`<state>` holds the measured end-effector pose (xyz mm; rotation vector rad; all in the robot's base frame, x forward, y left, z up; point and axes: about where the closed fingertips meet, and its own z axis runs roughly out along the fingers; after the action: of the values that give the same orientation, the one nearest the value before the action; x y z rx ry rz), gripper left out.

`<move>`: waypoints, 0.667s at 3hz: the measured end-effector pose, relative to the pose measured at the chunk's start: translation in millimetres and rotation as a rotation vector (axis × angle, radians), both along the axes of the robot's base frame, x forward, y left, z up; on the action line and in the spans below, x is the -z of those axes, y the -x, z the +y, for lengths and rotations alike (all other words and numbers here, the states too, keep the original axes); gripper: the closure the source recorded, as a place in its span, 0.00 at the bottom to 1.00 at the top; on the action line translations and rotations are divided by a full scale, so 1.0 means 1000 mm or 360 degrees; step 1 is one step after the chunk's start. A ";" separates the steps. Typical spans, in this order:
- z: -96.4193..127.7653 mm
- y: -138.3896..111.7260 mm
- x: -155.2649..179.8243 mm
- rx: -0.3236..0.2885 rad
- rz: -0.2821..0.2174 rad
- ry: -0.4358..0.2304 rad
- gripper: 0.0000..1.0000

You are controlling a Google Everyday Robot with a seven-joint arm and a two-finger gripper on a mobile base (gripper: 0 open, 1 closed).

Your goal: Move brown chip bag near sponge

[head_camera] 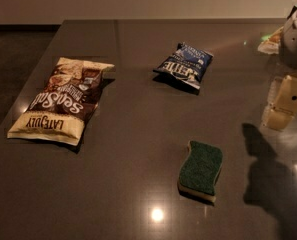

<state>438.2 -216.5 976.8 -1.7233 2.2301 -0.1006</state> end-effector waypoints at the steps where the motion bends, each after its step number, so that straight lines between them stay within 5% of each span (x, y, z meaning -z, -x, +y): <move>1: 0.000 0.000 0.000 0.0000 0.0000 0.0000 0.00; 2: 0.005 -0.003 -0.002 -0.0034 -0.0012 -0.0009 0.00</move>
Offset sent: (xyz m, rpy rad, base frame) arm 0.0062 0.0102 -0.0018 0.0136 0.0058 0.0539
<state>440.9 -211.7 978.5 -1.7406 2.2038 -0.0957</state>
